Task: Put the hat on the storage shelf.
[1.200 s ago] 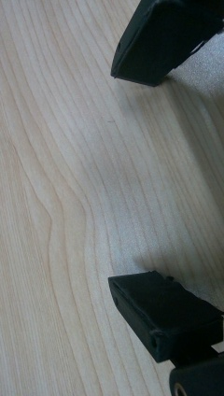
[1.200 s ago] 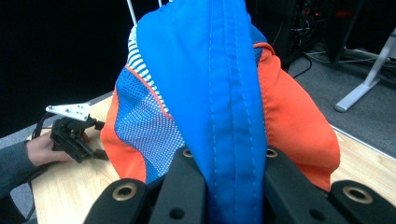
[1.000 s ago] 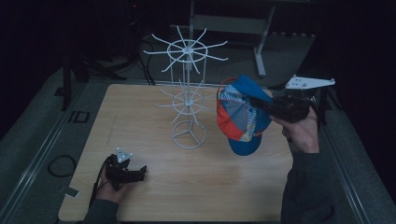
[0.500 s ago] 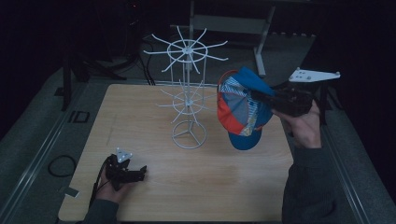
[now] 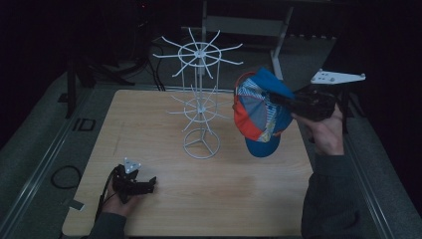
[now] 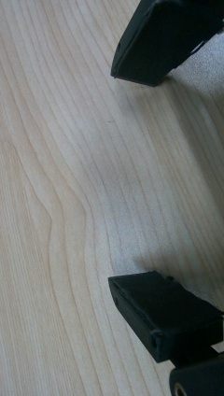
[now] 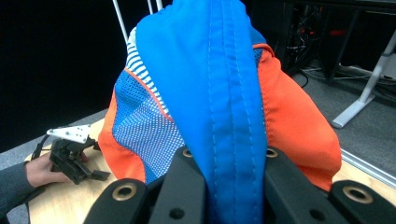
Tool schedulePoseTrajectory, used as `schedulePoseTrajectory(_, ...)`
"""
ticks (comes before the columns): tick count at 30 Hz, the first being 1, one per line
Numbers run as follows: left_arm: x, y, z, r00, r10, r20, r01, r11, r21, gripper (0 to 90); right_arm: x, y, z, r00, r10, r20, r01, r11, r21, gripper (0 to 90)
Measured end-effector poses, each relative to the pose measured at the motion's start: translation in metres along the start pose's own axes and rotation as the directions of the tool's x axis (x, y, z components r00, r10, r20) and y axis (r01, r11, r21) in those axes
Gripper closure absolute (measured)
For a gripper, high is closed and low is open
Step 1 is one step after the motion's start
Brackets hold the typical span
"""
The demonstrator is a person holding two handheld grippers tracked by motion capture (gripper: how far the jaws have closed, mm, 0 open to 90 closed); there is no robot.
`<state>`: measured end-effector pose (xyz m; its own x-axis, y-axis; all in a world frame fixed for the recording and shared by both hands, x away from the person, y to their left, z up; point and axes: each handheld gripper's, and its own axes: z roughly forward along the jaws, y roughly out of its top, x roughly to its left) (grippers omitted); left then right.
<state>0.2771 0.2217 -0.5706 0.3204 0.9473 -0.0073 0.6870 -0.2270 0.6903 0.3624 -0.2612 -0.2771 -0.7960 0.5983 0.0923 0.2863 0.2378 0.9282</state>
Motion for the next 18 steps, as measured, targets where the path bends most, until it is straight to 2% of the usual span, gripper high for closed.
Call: schedulePoseTrajectory(18,0.0000,0.0001,0.0001,1.0000,-0.001,-0.001,0.001,1.0000,0.000,3.1,-0.0041,0.0085,-0.0067,1.0000,-0.005,-0.006,0.005,0.999,-0.041,87.7)
